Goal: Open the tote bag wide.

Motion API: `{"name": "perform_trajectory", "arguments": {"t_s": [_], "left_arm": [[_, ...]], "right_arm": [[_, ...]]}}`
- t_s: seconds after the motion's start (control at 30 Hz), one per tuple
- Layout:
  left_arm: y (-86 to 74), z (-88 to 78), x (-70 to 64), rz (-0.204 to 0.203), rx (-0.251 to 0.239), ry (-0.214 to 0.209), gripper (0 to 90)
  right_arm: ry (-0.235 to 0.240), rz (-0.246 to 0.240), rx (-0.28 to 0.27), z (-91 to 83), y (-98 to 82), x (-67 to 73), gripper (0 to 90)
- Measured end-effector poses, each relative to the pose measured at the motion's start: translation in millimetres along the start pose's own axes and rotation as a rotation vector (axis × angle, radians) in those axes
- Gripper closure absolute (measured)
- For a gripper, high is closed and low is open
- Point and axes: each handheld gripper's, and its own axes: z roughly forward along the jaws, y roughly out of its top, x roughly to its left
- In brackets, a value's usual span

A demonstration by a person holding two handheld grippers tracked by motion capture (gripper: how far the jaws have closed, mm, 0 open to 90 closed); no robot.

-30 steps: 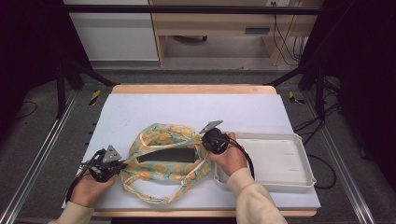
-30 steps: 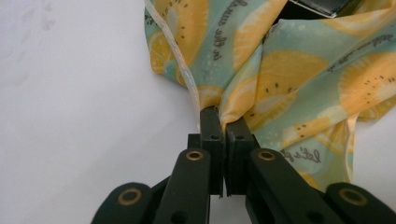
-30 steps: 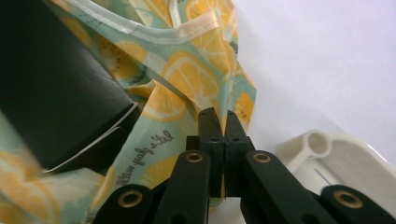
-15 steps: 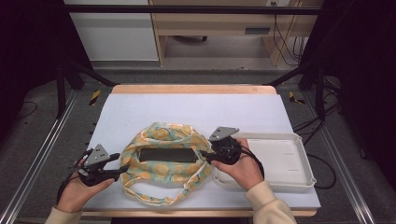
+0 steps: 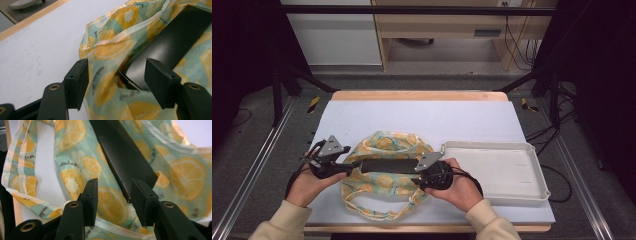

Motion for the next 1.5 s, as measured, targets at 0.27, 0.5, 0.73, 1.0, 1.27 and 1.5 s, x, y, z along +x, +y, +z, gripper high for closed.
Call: {"name": "perform_trajectory", "arguments": {"t_s": [0.27, 0.5, 0.73, 1.0, 1.27, 1.5], "left_arm": [[10.3, 11.0, 1.2, 0.034, 0.011, 0.002, 38.3], [10.6, 12.4, 1.2, 0.034, 0.015, 0.000, 39.9], [16.0, 13.9, 1.6, 0.024, 0.030, -0.008, 50.3], [17.5, 23.4, 4.0, 0.034, 0.099, 0.016, 69.6], [14.8, 41.2, 13.4, 0.026, 0.149, 0.008, 90.0], [11.9, 61.3, 17.4, 0.038, 0.163, 0.040, 90.0]], "right_arm": [[0.013, -0.024, 0.025, 8.3, -2.7, 2.4, 59.8], [0.034, -0.040, 0.050, 14.5, -6.2, 6.5, 62.5], [0.036, -0.059, 0.080, 20.0, -3.5, 10.0, 76.7], [0.019, -0.045, 0.093, 18.3, -2.5, 14.8, 90.0], [0.015, -0.026, 0.097, 15.3, -6.7, 22.4, 90.0], [0.032, -0.030, 0.114, 15.5, -12.8, 28.3, 90.0]]}}
